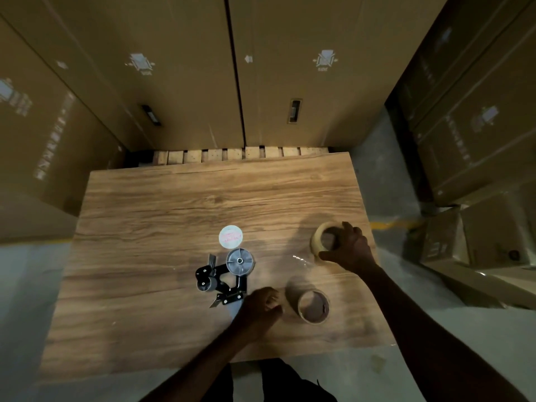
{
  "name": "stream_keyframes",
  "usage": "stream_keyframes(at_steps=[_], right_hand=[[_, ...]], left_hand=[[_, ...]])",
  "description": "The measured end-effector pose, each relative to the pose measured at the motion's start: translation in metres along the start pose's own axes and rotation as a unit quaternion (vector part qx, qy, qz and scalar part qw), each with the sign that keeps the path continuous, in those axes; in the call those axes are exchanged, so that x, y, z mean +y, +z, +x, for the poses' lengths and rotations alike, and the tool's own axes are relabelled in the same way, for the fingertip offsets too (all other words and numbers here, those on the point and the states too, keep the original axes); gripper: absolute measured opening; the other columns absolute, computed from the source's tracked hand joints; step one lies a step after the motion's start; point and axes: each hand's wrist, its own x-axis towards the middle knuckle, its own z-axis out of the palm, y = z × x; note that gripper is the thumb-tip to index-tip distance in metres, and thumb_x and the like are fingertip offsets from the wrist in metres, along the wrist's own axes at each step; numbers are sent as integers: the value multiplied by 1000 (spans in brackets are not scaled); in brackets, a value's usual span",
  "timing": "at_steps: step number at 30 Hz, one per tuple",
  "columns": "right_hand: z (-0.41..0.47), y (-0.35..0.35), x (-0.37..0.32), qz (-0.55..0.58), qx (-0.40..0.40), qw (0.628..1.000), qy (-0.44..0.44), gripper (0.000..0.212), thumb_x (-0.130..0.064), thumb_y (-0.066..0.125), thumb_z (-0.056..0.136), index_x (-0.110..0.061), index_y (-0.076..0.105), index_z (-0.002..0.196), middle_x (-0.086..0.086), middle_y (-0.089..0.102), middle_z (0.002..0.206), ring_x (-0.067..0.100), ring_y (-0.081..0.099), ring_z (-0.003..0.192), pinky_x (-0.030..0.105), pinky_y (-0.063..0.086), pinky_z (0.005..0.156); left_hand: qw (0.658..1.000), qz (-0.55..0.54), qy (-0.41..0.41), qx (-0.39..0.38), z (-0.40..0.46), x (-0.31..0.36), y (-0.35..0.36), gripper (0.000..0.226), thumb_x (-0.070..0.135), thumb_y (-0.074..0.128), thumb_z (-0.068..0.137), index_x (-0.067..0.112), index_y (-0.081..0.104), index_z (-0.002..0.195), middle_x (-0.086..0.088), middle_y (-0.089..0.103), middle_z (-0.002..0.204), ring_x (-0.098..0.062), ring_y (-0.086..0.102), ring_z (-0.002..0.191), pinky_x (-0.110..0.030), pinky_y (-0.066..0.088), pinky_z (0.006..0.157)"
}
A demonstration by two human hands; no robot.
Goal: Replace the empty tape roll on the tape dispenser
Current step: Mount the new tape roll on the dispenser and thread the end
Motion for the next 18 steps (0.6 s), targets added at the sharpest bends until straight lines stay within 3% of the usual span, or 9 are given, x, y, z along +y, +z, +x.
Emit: stream_keyframes(at_steps=[3,4,6,8,10,12,15,18], right_hand=[[10,18,8,25,10,999,17,134,-106,59,38,-30,51,148,7,46,154,34,49,133,41,46,105],[18,29,14,44,16,999,15,142,-111,49,32,-31,48,150,5,45,154,32,49,135,38,45,105],[10,28,1,75,8,997,4,142,-110,50,33,-31,48,151,2,45,152,28,49,136,28,39,102],[-17,7,-41,94,4,995,-33,130,-101,65,41,-31,49,150,2,45,154,26,46,138,22,32,100],[-32,-4,-63,122,7,991,-57,114,-73,88,57,-25,48,153,5,44,157,25,42,142,22,31,102],[-34,-4,-75,157,15,985,-67,115,-48,98,62,-17,41,156,8,47,153,24,44,142,22,32,103],[-39,-8,-92,162,21,980,-116,123,-42,102,58,-15,38,159,5,47,153,16,44,140,17,30,103],[-44,-17,-105,168,10,972,-161,124,-33,104,57,-16,37,160,0,46,148,5,39,132,18,31,105]], left_hand=[[996,-48,53,46,3,8,-23,40,31,79,76,26,61,112,8,66,105,-12,65,92,-13,50,76],[994,-52,72,63,4,8,-31,52,37,82,74,25,60,120,8,66,111,-11,65,96,-17,53,79],[989,-72,95,92,8,9,-45,78,49,84,68,23,54,135,7,63,123,-11,64,105,-27,56,88],[984,-89,105,116,10,12,-63,94,56,86,60,22,50,140,5,58,131,-11,59,115,-32,54,95],[982,-96,107,119,17,21,-73,101,57,91,55,25,47,141,3,56,133,-12,55,122,-35,50,102],[981,-139,90,103,17,29,-87,106,55,93,53,30,44,143,4,55,138,-12,51,128,-39,47,108],[974,-212,64,51,17,38,-105,103,35,92,65,26,35,150,7,45,148,-10,43,137,-36,42,113],[960,-266,89,3,18,37,-120,123,54,95,49,26,32,151,7,41,153,-10,41,140,-38,39,115]])
